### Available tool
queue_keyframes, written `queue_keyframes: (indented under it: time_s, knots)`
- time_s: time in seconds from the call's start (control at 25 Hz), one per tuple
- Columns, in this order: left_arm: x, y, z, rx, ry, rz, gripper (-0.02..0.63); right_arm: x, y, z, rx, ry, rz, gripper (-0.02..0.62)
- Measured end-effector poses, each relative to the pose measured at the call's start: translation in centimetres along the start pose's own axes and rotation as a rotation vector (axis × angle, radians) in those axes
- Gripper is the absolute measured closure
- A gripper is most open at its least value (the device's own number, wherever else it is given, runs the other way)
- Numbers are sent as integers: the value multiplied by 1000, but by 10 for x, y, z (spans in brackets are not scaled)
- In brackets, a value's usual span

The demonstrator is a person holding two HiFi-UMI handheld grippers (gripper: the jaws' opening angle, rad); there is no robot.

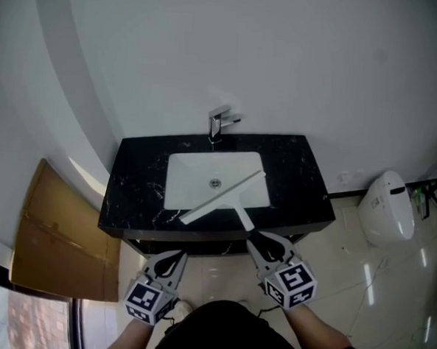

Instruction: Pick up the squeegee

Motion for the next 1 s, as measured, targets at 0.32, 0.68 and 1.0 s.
queue_keyframes:
  time_s: [0.32,0.68,1.0]
  knots:
    - [3,4,2,0,5,-6,611,-2,2,0,4,10,3,494]
    - [0,5,3,4,-1,-7,611,-5,-2,-1,6,16,-3,494]
    - [0,2,2,0,-6,-3,611,-3,-4,-1,6,13,-7,494]
Point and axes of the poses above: the fingertips, and each gripper's own axes: y backward along the fingers, x to its right, z out of its underside, the point moved 6 cm from there along y, backward along the fingers, and after that the axes turned 9 degrees about x, right-handed, at the moved point
